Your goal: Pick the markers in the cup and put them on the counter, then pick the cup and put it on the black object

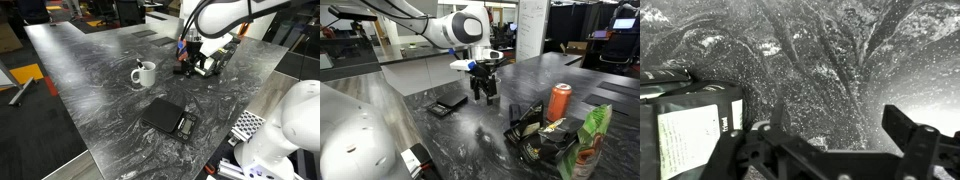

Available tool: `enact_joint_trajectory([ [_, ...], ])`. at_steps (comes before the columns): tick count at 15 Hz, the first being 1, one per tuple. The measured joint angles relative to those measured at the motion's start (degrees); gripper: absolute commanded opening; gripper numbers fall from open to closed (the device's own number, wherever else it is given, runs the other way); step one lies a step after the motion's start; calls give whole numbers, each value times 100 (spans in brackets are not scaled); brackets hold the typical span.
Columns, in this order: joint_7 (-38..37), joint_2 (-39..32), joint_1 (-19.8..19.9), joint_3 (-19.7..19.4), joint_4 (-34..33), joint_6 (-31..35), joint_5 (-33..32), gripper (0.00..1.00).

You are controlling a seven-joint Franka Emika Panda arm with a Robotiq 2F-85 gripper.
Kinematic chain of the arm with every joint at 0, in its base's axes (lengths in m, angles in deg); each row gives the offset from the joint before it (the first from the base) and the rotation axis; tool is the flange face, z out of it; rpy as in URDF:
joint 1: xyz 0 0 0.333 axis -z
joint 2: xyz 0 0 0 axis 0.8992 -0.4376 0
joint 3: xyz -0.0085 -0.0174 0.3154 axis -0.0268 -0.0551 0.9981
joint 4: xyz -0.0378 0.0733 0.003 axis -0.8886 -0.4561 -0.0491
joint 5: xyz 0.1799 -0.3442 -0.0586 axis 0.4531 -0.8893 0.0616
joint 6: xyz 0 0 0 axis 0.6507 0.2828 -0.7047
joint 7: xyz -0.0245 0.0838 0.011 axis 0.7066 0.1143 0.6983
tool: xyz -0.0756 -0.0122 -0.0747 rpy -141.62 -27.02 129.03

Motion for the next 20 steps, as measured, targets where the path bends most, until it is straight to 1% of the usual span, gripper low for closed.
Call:
enact_joint_trajectory([
  [14, 2, 0, -17, -1, -1, 0, -39, 100],
  [15, 14, -1, -47, 17, -12, 31, -196, 100],
  [17, 18, -5, -127, 113, -56, 310, -634, 100],
  [20, 105, -43, -273, 220, -137, 992, -1063, 100],
])
